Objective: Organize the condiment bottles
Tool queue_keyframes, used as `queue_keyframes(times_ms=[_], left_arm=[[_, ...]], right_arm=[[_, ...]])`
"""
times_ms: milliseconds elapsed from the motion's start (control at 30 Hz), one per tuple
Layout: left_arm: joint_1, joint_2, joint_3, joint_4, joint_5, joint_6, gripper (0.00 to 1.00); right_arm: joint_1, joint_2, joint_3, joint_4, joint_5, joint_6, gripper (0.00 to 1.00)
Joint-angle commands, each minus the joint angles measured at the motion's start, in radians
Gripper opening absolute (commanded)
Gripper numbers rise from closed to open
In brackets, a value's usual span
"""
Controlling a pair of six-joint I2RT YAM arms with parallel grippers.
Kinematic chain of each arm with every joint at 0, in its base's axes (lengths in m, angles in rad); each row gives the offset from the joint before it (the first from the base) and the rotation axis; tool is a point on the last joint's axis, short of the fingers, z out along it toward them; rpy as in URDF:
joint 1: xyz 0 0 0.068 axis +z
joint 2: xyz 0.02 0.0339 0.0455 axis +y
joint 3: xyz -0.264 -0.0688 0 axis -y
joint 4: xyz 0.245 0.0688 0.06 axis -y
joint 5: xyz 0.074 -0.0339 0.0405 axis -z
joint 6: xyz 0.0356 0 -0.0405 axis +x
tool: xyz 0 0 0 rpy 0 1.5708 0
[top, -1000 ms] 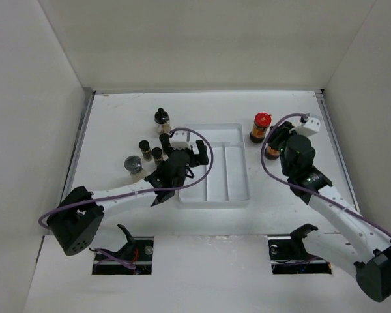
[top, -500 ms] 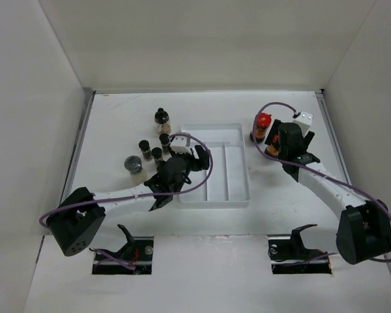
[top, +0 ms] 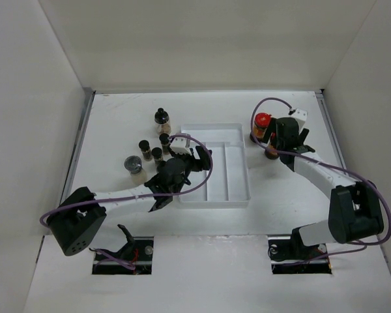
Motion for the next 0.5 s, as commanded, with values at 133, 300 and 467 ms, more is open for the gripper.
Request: queue_keyframes(times_ms=[133,300,467], left_arm=[[0.004,0.003,-0.011,0.071,0.012,-0.012,0.73],[0.007,0.001,-0.014,0.073,0.013,-0.012,0.73],[0.009,0.006,-0.013,0.073,0.015,-0.012,0.72]], right_arm=[[-0.030,0.026,0.031,0.067,-0.028,0.034,0.87],[-0.044,0.026,0.029,0.079,-0.060,0.057,0.76],[-0.056,-0.030,0.008,0.082,-0.075,0.077,0.60]])
